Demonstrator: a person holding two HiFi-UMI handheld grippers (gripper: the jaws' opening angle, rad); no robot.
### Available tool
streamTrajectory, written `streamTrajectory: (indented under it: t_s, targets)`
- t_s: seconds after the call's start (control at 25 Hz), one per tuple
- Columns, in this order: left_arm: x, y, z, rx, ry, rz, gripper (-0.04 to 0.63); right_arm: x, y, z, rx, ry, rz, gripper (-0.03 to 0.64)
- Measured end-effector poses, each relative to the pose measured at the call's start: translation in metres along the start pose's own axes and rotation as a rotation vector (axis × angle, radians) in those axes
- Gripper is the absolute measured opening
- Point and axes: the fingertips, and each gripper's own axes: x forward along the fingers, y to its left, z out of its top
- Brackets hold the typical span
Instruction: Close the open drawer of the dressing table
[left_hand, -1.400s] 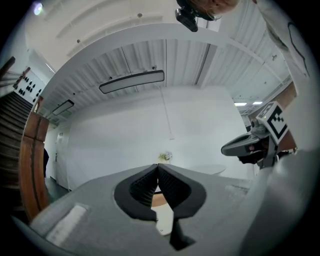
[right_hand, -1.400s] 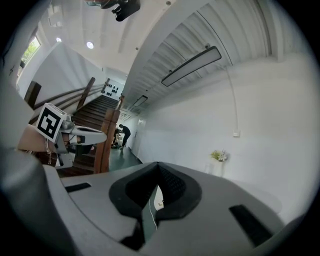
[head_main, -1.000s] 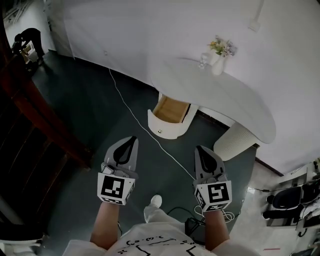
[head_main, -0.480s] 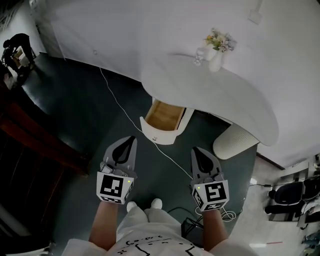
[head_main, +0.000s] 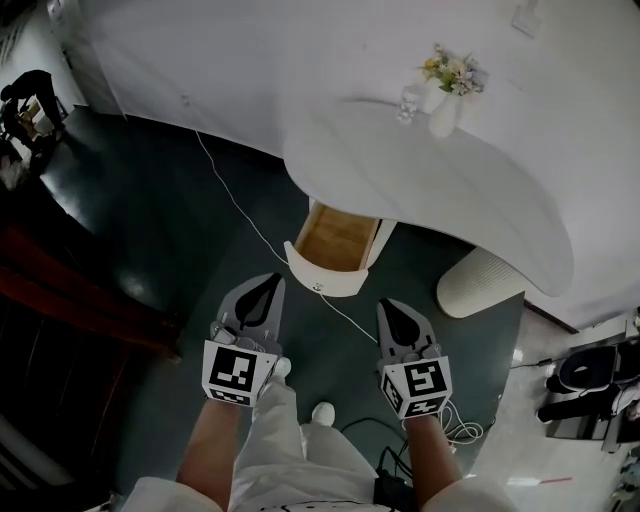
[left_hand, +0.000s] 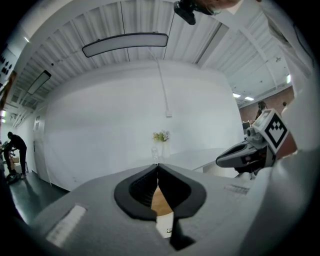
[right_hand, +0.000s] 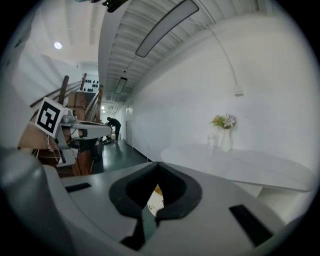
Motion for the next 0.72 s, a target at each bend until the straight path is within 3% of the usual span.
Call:
streamTrajectory:
  t_s: [0.44,0.72]
  targets:
    - [0.061,0.020,-0.070,-0.035,0.057,-0.083,0.017,0.078,0.013,-0.075,-0.007,0.133,0.011,-0.005]
    - [0.089,0.031,-0.118,-0.088,0.113,-0.121,0.017,0.122,0.012,-0.121,0.090,0.189,-0.036,-0.005]
